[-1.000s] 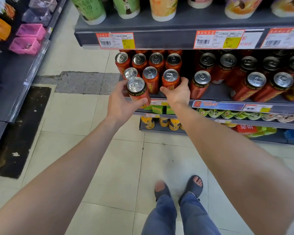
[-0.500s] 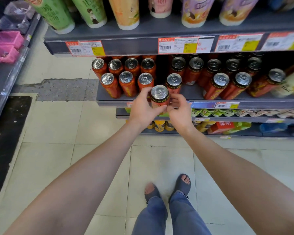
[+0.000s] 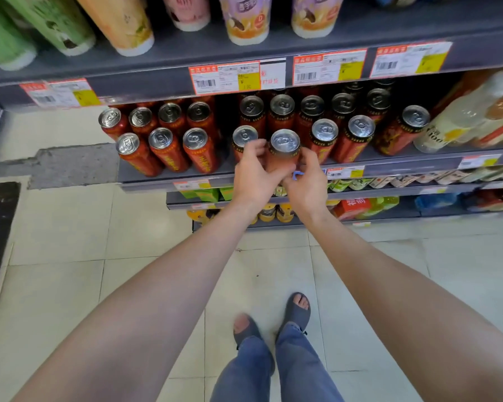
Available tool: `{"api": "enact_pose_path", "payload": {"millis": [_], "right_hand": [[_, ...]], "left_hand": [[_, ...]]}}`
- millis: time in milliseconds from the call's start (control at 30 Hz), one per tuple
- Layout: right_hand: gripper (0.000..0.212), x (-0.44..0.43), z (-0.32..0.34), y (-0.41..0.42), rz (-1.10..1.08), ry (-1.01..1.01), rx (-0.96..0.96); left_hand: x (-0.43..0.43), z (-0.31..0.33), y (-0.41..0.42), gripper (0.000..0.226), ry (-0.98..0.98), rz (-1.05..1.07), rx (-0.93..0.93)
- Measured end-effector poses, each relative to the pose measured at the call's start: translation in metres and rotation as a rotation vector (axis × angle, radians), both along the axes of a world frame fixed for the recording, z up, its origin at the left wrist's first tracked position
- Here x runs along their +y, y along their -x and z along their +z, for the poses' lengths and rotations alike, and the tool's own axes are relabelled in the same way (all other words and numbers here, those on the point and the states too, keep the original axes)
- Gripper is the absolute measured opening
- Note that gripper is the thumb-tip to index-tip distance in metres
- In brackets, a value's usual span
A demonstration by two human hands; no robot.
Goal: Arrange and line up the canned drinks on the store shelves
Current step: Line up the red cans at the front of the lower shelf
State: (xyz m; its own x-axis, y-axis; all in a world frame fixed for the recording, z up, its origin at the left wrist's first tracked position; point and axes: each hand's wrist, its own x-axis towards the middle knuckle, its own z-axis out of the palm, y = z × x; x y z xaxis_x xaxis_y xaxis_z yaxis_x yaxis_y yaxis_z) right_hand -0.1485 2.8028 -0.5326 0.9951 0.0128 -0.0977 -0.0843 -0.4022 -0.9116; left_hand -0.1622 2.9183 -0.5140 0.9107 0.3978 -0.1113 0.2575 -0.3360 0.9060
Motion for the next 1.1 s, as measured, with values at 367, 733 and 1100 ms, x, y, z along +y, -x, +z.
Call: {"api": "enact_pose_path", "payload": {"millis": [367, 733, 1100], "right_hand": [[0.063, 0.006, -0.009, -0.031, 0.016, -0.033, -0.011], [0.050, 0.011, -0.023, -0.040, 0.002, 0.063, -0.036], [0.037, 0.013, -0.029, -0.033, -0.133, 0.122, -0.009]], "left_hand": [[-0.010, -0.002, 0.001, 0.054, 0.032, 0.037, -0.020], [-0.014, -0.010, -0.009, 0.069, 0.064, -0.038, 0.084], [-0.015, -0.017, -0.011, 0.061, -0.023, -0.026, 0.107]]}}
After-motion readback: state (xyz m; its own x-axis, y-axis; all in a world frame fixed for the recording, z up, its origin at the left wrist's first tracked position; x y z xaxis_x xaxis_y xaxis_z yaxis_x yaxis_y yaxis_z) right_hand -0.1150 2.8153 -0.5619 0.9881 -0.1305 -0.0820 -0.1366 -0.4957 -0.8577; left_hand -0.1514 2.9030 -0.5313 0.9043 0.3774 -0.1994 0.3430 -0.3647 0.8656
